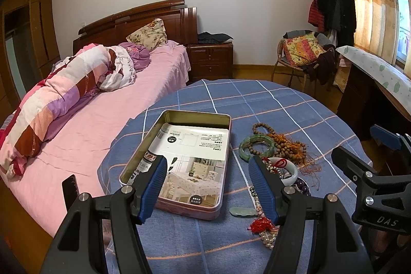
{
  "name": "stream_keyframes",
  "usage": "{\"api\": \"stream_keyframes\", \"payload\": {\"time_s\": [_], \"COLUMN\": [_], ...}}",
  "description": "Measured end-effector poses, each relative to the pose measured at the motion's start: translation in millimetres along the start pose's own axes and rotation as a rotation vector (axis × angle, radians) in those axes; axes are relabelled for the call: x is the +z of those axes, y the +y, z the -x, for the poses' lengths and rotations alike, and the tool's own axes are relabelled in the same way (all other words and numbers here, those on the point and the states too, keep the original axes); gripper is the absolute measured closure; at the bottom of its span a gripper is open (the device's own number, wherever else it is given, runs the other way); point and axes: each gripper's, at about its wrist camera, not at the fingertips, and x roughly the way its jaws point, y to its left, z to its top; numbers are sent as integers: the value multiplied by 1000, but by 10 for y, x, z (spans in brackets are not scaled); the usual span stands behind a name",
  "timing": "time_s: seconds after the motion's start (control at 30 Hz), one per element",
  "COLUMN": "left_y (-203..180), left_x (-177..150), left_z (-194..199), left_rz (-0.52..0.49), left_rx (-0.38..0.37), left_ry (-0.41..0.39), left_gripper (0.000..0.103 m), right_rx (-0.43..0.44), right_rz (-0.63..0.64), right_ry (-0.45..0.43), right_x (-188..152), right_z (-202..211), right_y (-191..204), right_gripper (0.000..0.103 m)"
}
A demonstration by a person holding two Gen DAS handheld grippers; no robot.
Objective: Organize jewelry
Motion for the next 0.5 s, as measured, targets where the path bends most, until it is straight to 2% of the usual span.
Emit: {"api": "stream_keyframes", "payload": {"time_s": [0.5], "left_y": [26], "left_x": [11], "left_z": [-6], "left_rz": [5], "left_rx": [5], "left_ry": [-1], "left_gripper": [37], "right_rx": [2], "right_rz": [1], "right_ry": [1], "right_x": [-7], "right_z": [-4], "right_y": [19], "right_gripper": [0]}}
